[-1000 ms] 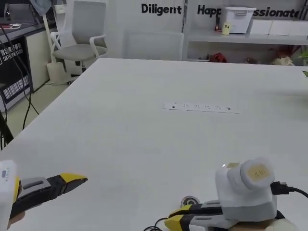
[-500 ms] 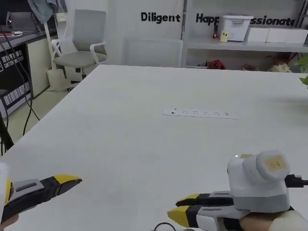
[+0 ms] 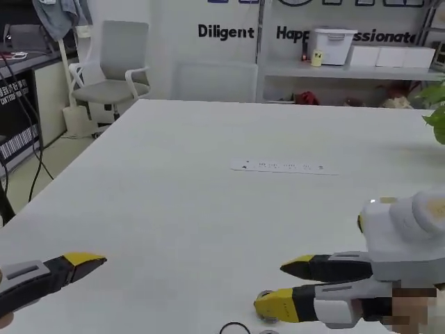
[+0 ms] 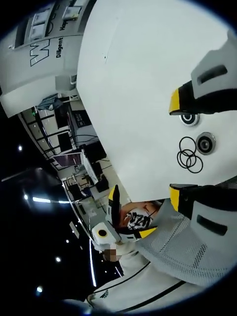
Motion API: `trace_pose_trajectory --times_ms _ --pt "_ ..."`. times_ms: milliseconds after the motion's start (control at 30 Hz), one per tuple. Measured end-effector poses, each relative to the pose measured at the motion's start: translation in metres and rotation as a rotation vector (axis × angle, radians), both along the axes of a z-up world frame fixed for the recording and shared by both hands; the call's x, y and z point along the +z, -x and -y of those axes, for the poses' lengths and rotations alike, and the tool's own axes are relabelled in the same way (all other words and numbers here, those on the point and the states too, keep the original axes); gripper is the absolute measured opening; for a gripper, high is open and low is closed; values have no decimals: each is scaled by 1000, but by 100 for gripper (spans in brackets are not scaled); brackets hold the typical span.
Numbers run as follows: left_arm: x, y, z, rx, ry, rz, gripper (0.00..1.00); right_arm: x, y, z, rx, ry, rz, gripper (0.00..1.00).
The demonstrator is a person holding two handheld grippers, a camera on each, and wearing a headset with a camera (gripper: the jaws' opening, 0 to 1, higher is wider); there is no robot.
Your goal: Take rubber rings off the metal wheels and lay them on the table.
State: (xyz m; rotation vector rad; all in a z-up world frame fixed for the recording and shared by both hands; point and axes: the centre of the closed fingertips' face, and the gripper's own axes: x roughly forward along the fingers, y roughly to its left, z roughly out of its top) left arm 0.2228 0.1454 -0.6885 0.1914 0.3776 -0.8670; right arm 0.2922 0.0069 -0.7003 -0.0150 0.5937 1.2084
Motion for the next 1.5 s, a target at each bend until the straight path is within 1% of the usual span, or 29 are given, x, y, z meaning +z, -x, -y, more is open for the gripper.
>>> trace_pose_trajectory --times_ms 100,200,300,333,367,467,533,633,733,867,1033,1067,1167,1200,1300,1400,1500 --pt "1 0 -1 2 5 1 100 12 2 8 2 -11 22 61" --pt "2 0 -1 3 9 5 100 22 8 18 9 -1 59 68" --pt "3 0 -2 5 15 8 100 27 11 27 13 18 89 73" --pt "3 1 -2 6 16 8 100 29 12 32 11 30 108 75" --pt "4 1 -2 6 18 9 100 30 13 35 11 35 118 76" --pt "4 1 -3 8 22 11 100 34 17 45 14 40 125 82" --pt "4 2 -3 9 27 12 100 33 20 52 7 54 129 86" --pt "4 3 -4 13 33 14 100 29 26 64 6 78 147 89" --pt "4 3 -6 22 36 18 100 24 31 71 1 84 164 93" --pt "4 2 -8 36 46 19 100 20 35 78 -29 42 163 97" --pt "2 2 -10 45 53 15 100 13 36 88 -65 34 161 97" --pt "1 3 -10 45 53 13 100 12 36 90 -74 33 158 97" --pt "-4 4 -12 51 54 2 100 8 37 97 -105 4 132 98" --pt "-5 4 -12 53 55 0 100 4 38 100 -112 5 124 98" --pt "-7 4 -13 60 58 -6 100 -7 44 103 -111 25 107 100" --pt "-10 4 -14 66 60 -14 100 -20 49 107 -127 43 75 100" --pt "-13 4 -15 68 62 -20 100 -30 52 108 -134 55 56 100"
